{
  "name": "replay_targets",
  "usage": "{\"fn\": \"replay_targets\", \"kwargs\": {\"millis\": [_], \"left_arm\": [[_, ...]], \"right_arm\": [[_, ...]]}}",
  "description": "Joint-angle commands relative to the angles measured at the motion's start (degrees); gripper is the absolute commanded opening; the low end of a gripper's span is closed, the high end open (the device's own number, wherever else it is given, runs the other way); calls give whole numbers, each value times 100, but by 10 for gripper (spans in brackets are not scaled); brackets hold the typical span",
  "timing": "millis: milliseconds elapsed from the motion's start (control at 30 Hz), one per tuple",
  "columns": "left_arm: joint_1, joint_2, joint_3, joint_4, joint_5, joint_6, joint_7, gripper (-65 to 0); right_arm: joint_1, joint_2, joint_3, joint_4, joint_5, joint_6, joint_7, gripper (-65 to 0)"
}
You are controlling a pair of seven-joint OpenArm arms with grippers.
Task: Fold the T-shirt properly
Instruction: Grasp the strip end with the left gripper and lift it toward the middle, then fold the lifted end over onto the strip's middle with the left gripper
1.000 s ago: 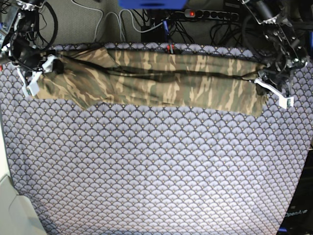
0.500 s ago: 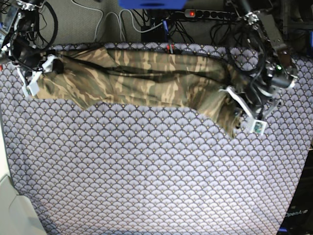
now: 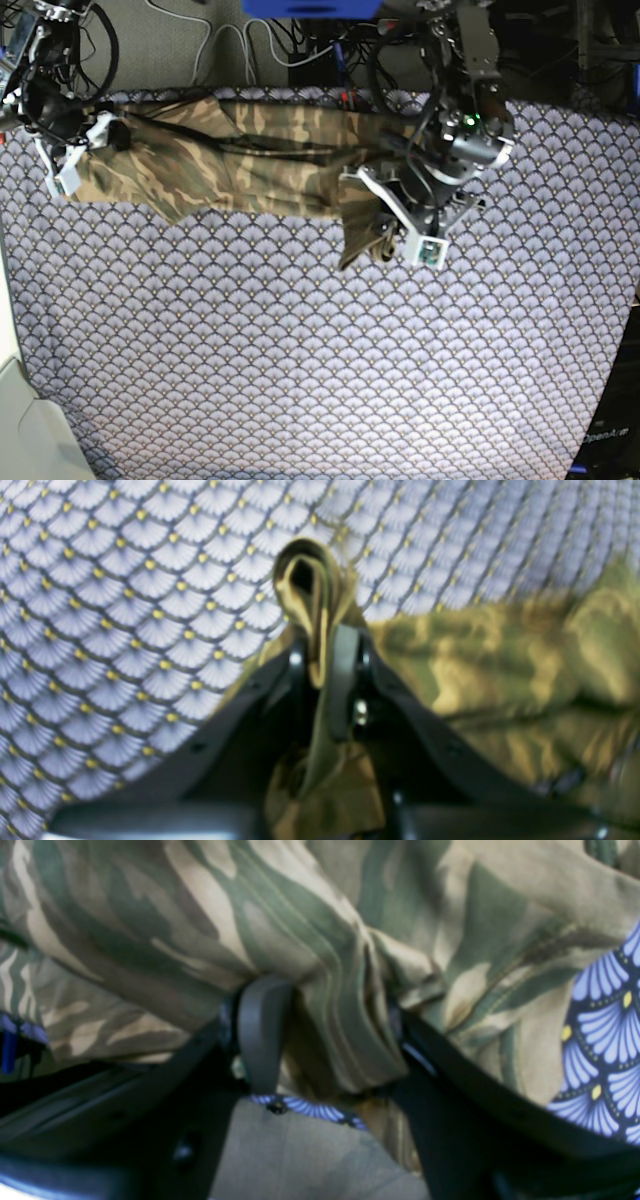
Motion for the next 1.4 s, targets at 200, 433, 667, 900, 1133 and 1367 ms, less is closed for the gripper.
{"fn": "replay_targets", "kwargs": {"millis": [200, 433, 667, 900, 1133, 1367], "left_arm": [[379, 53, 215, 138, -23, 1316, -539, -647], [669, 53, 1349, 235, 39, 2089, -697, -647], [634, 53, 2132, -2, 12, 2414, -803, -647], [651, 53, 2422, 7, 39, 2414, -1005, -647], [1065, 45, 2430, 226, 39, 2423, -3132, -648], [1073, -34, 2677, 218, 39, 2748, -3299, -648]], "right_arm": [[44, 99, 28, 70, 25, 19, 102, -372], [44, 125, 28, 70, 25, 19, 111, -371], [44, 125, 28, 70, 25, 19, 111, -371], [44, 134, 19, 70, 25, 19, 111, -371], [44, 134, 19, 70, 25, 19, 111, -371], [36, 134, 19, 70, 25, 19, 111, -371]]}}
